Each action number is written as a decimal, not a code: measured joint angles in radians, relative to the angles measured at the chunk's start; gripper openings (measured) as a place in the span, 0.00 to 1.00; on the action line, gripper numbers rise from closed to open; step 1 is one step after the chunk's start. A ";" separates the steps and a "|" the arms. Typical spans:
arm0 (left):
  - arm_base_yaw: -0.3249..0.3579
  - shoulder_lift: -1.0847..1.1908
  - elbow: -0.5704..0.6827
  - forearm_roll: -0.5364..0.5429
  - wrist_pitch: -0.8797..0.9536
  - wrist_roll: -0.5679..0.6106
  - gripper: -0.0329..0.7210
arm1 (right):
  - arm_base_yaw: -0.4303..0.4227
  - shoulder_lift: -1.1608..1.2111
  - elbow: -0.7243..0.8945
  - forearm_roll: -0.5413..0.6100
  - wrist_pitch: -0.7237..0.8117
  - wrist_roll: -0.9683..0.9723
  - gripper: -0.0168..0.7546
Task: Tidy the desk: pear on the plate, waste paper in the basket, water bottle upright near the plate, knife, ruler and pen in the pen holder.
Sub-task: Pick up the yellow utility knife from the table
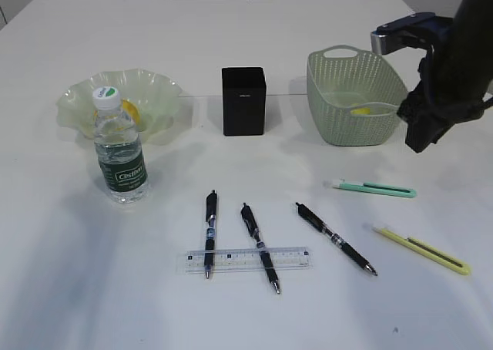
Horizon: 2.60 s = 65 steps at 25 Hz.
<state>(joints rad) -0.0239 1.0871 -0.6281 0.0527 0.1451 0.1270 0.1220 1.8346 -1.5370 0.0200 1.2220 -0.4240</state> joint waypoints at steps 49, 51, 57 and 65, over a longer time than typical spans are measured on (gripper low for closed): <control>0.000 0.000 0.000 0.000 0.000 0.000 0.55 | 0.030 0.017 0.027 -0.028 0.000 0.472 0.33; 0.000 0.000 0.000 0.000 0.000 0.000 0.55 | 0.030 0.017 0.043 -0.028 0.000 0.474 0.33; 0.000 0.000 0.000 0.000 0.000 0.000 0.55 | 0.030 0.017 0.049 -0.028 0.000 0.470 0.33; 0.000 0.000 0.000 0.000 0.000 0.000 0.55 | 0.030 0.032 0.049 -0.028 0.000 0.411 0.33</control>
<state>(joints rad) -0.0239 1.0871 -0.6281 0.0527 0.1451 0.1270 0.1524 1.8669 -1.4880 -0.0079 1.2220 -0.0130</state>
